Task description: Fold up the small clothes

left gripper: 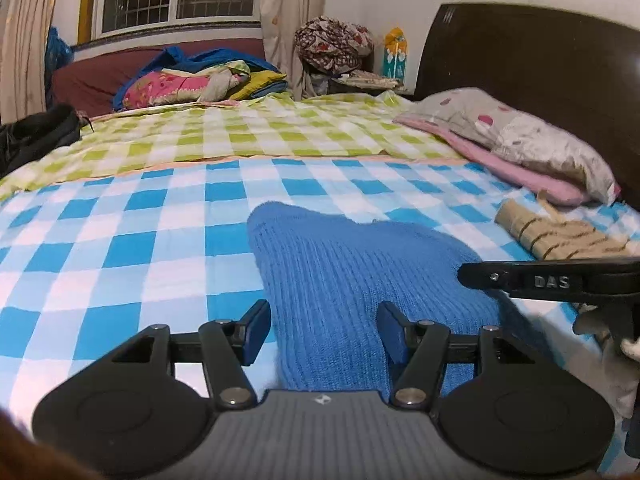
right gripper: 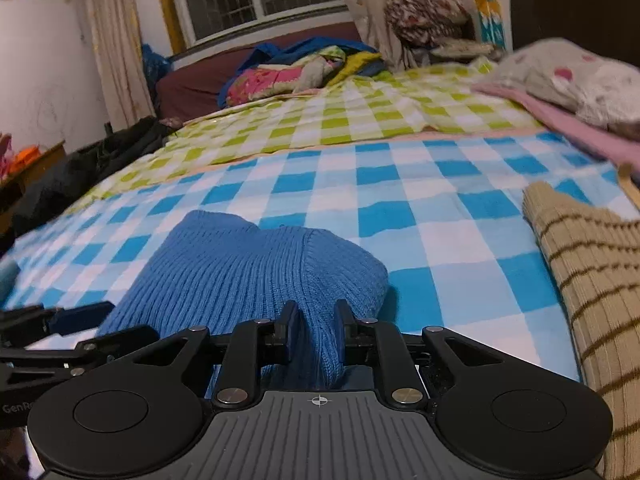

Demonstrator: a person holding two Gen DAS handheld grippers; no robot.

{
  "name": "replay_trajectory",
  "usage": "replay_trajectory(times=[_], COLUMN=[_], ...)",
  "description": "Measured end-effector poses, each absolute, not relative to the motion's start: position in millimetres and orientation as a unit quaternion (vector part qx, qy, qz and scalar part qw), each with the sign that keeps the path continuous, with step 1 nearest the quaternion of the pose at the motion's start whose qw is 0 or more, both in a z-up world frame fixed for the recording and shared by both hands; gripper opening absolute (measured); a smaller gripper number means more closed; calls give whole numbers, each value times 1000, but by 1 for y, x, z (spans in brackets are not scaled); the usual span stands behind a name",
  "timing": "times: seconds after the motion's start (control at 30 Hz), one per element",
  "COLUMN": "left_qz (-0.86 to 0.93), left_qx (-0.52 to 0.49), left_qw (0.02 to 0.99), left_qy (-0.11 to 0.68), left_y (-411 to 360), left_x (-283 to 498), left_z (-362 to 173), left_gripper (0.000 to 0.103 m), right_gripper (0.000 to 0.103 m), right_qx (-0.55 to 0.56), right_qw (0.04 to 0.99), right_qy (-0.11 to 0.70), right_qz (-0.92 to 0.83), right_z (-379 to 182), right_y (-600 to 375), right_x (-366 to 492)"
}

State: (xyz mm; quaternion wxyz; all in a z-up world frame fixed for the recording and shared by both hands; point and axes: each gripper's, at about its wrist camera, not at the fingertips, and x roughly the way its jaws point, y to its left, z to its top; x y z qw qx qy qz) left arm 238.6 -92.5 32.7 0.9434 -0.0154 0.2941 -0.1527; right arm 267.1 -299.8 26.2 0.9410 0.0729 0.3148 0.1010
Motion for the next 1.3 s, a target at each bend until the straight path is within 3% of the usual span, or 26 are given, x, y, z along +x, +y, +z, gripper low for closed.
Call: replay_trajectory(times=[0.2, 0.33, 0.57, 0.83, 1.3], left_qz=[-166, -179, -198, -214, -169], left_qx=[-69, -100, -117, -107, -57], left_qw=[933, 927, 917, 911, 921], left_qy=[311, 315, 327, 336, 347], left_y=[-78, -75, -76, -72, -59], left_x=[240, 243, 250, 234, 152], left_z=[23, 21, 8, 7, 10], left_gripper=[66, 66, 69, 68, 68], right_gripper=[49, 62, 62, 39, 41], right_qx=[123, 122, 230, 270, 207], right_qw=[933, 930, 895, 876, 891], right_qy=[311, 326, 348, 357, 371], right_qz=[135, 122, 156, 179, 159], right_z=[37, 24, 1, -1, 14], right_y=[-313, -315, -332, -326, -307], right_x=[242, 244, 262, 258, 192])
